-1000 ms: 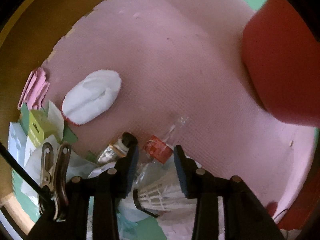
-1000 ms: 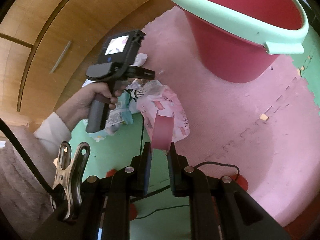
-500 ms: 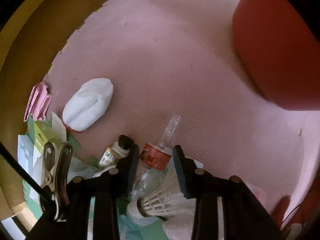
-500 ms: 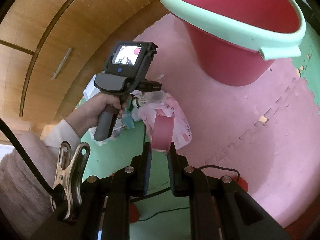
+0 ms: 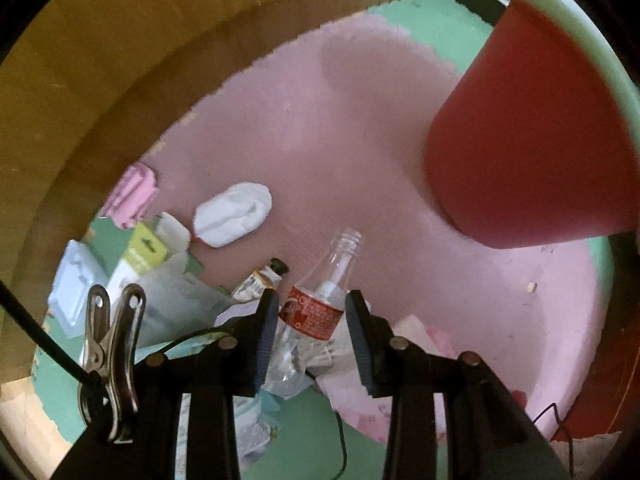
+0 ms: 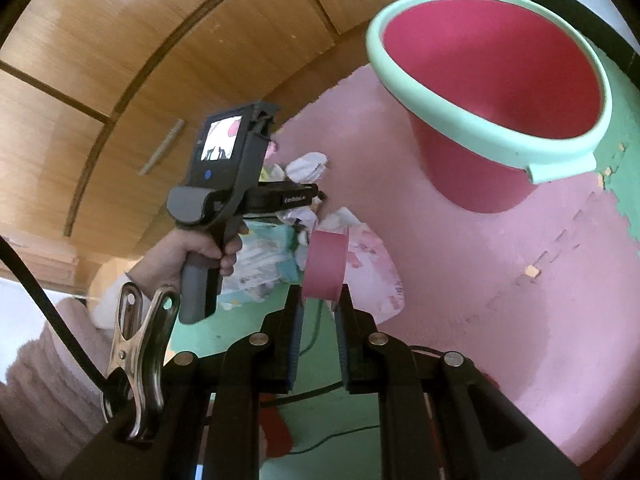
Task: Collect trash
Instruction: 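Carry the clear bottle with the left gripper while the right gripper carries the pink strip over the bucket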
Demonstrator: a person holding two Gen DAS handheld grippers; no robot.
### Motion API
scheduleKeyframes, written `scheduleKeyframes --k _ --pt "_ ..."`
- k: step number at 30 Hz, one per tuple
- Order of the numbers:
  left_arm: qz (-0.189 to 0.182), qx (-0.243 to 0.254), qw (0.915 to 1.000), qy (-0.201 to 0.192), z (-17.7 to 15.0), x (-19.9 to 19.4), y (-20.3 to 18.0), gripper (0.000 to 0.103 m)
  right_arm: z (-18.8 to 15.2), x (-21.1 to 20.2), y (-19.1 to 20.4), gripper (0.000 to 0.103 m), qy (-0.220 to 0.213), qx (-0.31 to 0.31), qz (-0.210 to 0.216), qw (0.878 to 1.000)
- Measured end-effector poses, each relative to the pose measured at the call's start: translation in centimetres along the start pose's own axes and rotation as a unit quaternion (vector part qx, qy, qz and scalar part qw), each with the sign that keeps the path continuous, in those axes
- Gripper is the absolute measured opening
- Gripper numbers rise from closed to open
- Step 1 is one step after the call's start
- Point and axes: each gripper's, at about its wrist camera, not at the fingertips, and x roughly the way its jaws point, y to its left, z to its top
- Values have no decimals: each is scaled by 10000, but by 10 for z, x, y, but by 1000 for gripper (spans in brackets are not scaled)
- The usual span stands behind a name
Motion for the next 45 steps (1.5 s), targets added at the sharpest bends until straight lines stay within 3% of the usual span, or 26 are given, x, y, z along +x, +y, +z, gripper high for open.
scheduleKeyframes --k 10,19,25,30,34,38,45 --pt "-422 -175 9977 -494 -13 -103 -34 36 6 -41 21 17 -516 -198 134 9984" --pt "-862 -594 9909 -841 -1 -169 -72 36 16 -79 13 17 -996 -183 -308 9944" --pt "-1081 -490 9851 -1242 15 -202 -118 36 39 -108 1 17 -1355 -285 -619 9884" --pt "-1003 -197 9836 -1488 32 -207 -142 36 60 -116 -26 17 -1385 -151 -946 9857" --pt "-1277 -322 9796 -1518 52 -204 -149 36 76 -116 -50 16 -1268 -15 -1246 9841" --pt "-1390 -335 9777 -1539 65 -195 -155 36 83 -111 -70 16 -1348 247 -1242 9828" --pt "-1284 -293 9815 -1391 77 -172 -169 36 92 -90 -86 16 -1227 473 -1271 9831"
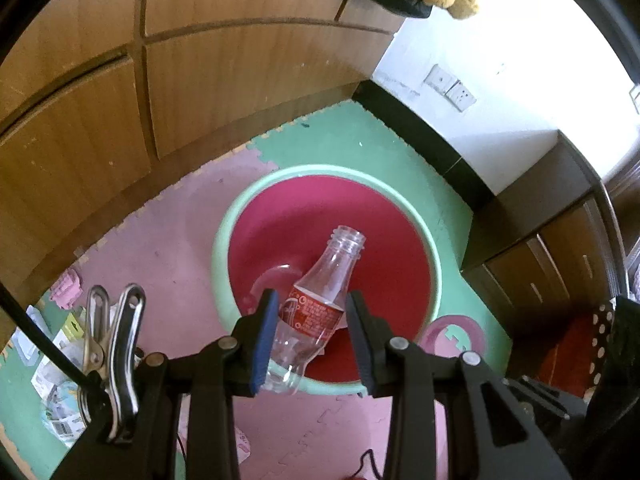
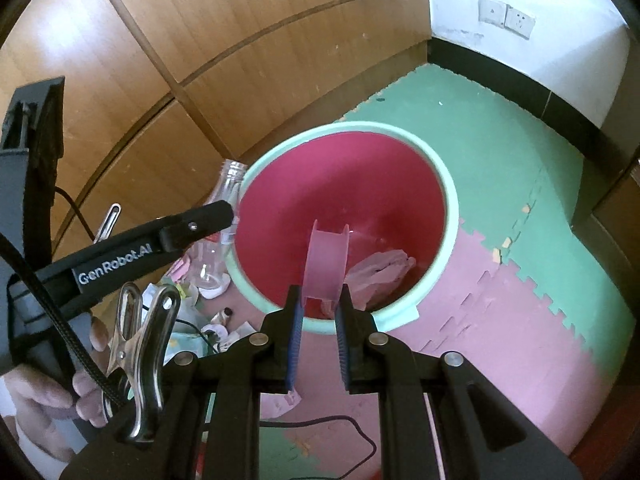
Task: Collect trash
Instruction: 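Carry the clear bottle with the left gripper while the right gripper carries the pink strip over the bucket, then open both grippers to drop the bottle and pink strip into the red bucket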
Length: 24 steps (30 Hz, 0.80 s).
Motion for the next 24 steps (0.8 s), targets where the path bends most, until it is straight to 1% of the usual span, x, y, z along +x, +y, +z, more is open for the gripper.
scheduleKeyframes --k 3,6,15,24 --pt "29 -27 10000 65 2 11 2 36 2 8 -1 16 62 29 -25 10000" --pt "-20 -56 10000 77 7 19 3 36 4 14 -4 16 107 135 -4 9999" --pt "-91 -62 9997 217 14 45 3 36 12 42 -23 16 319 456 -198 9983" --pt "10 188 9994 287 15 61 -4 37 20 52 -31 17 397 588 -256 9972"
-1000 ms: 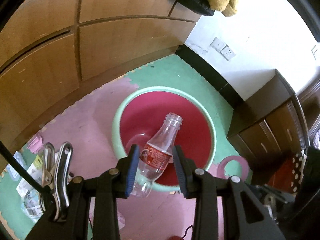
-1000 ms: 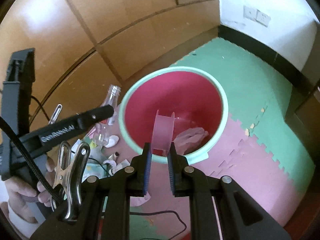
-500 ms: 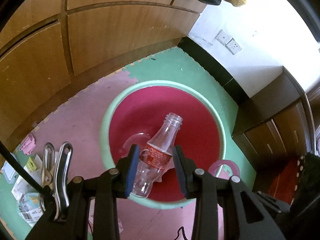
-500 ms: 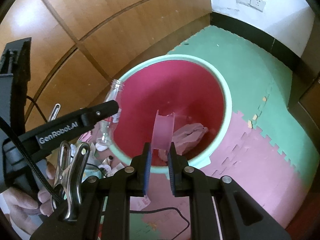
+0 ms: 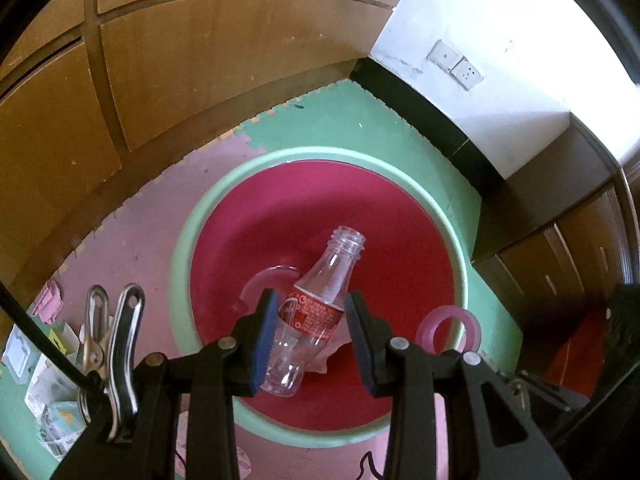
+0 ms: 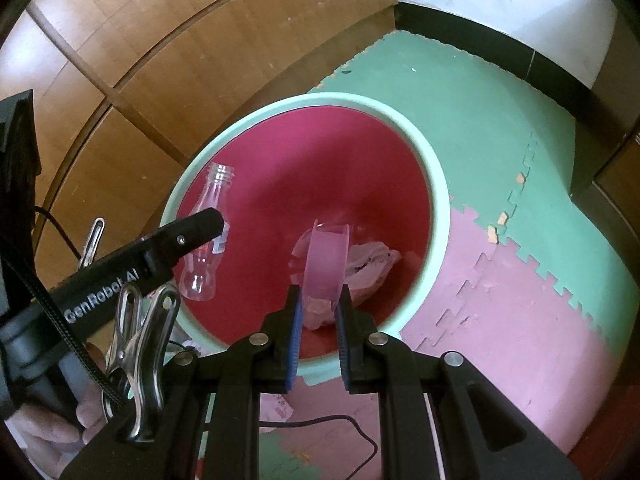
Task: Collect trash
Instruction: 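Open both grippers to drop the bottle and pink strip into the red bucket, then move both grippers away from the bucket back to the trash pile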
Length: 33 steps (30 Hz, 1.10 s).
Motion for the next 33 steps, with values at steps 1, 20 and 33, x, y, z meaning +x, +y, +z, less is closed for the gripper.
scheduleKeyframes --k 1,20,33 --pt "-18 -23 10000 39 0 2 1 37 1 1 0 17 0 -5 0 10000" --pt "-6 -210 9997 92 2 -4 5 45 5 -2 -4 28 -102 203 -45 9997" --pt "17 -155 9998 -89 -6 -35 3 45 0 -21 2 28 -272 174 65 9995"
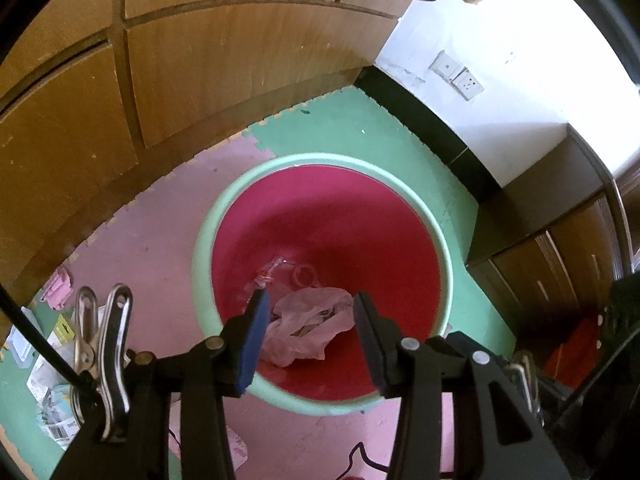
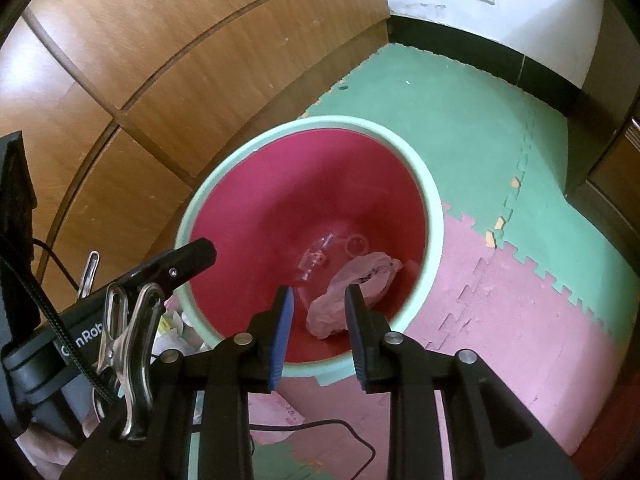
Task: Collect trash
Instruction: 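Move both grippers away from the bucket back to the trash pile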
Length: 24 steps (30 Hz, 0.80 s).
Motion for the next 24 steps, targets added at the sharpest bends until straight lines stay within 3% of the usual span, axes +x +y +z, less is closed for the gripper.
scheduleKeyframes --k 13,24 --pt "406 -85 9987 -305 -19 -63 22 45 -6 -27 31 28 -226 -323 333 9987" --pt "1272 -552 9880 -679 -58 -156 81 45 -31 -56 83 28 -412 -827 684 9934"
